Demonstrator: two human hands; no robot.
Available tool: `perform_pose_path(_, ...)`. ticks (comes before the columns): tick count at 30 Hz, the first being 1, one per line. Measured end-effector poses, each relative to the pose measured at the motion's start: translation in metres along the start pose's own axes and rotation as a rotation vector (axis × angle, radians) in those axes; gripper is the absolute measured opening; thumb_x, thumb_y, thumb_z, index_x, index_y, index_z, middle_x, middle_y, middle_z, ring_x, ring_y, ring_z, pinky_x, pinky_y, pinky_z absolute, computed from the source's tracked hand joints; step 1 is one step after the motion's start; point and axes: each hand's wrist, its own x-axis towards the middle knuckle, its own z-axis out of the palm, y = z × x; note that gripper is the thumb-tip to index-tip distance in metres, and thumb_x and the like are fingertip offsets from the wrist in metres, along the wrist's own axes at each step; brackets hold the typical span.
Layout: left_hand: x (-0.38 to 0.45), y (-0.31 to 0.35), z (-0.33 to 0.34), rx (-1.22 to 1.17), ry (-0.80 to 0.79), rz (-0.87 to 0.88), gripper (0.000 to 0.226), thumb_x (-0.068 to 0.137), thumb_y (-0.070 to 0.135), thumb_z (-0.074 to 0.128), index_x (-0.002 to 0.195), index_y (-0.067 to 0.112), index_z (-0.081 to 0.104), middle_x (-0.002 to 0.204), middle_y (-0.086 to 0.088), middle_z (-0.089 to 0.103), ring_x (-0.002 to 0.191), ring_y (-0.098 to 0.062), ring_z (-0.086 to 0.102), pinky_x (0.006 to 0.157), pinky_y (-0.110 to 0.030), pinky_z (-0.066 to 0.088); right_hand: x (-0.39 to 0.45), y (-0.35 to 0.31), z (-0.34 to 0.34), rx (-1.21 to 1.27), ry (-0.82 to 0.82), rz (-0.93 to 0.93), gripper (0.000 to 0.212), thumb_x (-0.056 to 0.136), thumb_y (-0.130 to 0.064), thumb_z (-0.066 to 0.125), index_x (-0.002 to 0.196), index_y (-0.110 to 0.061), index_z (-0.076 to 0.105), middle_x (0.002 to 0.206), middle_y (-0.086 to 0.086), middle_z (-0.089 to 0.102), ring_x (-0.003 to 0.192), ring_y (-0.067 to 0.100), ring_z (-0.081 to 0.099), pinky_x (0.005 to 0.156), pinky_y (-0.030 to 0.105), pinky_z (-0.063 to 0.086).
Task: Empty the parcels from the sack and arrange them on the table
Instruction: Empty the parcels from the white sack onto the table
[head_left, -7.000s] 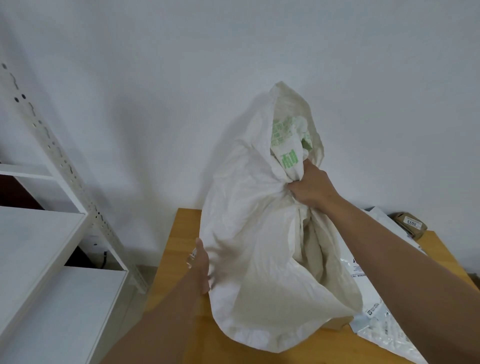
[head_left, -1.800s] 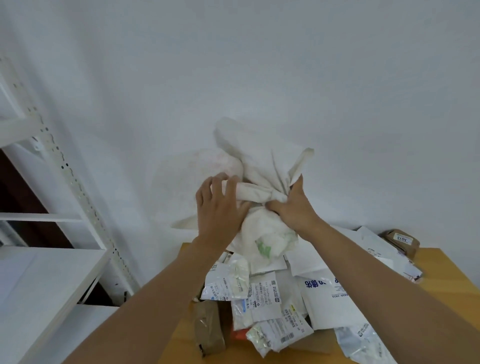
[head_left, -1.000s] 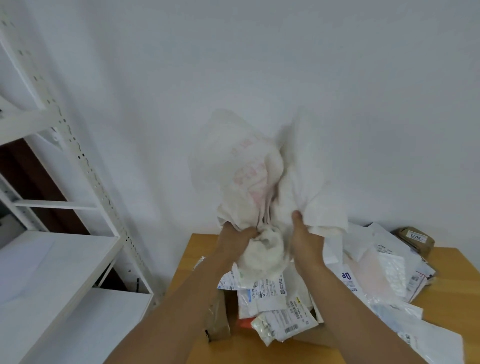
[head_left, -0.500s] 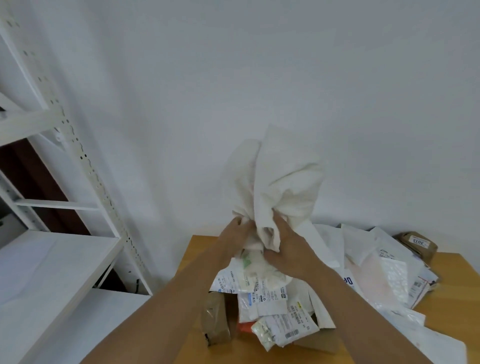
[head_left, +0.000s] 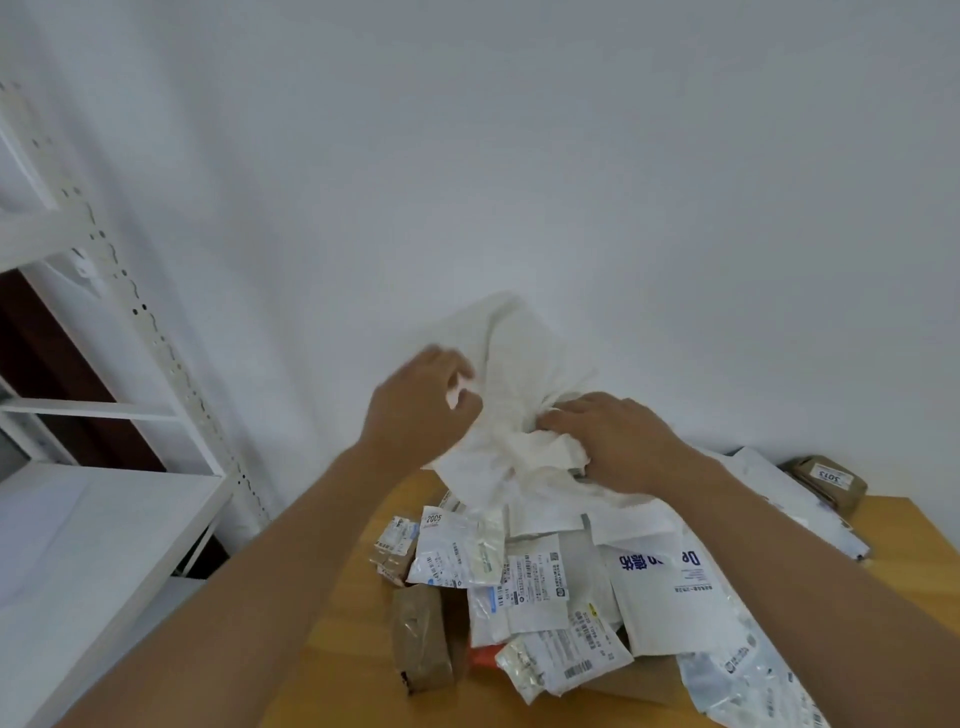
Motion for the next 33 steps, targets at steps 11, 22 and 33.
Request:
perform_pose_path(11,0.037,-0.018,-0.007,0.222,-0.527,0.250,0.142,0.051,0.087,0.066,0.151,0.035,-0.019,0.163,0.010,-0.003,0.150,-0.017,0.002,0.121,-0.048,0.007,0.019,-0.003,-0.035,0.027,0.497,-0.315,0.053,0.058,-0.010,0.081,0.107,-0.025,0.068,0.110,-0.007,0.068,0.102,0.033,0.061,0.078,0.049,0.050)
perform_pose_path(22,-0.019,0.006,0.077,-0.455,-0.110,-0.285,0.113,0.069,0.050,0.083,0.152,0.032,0.009,0.141,0.021,0.044,0.126,-0.002,0.047,0.101,-0.022,0.041,0.039,-0.042,-0.024,0.647,0.475,0.276,0.014,0.082,-0.004,0.064,0.091,-0.014,0.068,0.092,-0.005,0.071,0.087,0.016,0.066,0.085,0.037,0.050)
perform_pose_path(33,-0.020,-0.051,0.052,-1.448,-0.068,-0.697,0.062,0.072,0.027,0.080,0.129,0.015,0.061,0.124,-0.010,0.067,0.113,-0.029,0.064,0.095,-0.046,0.051,0.000,0.007,0.014,0.910,-0.222,0.308,0.149,0.046,-0.067,0.086,0.149,-0.045,-0.018,0.163,-0.012,0.001,0.146,0.005,0.014,0.119,0.033,0.022)
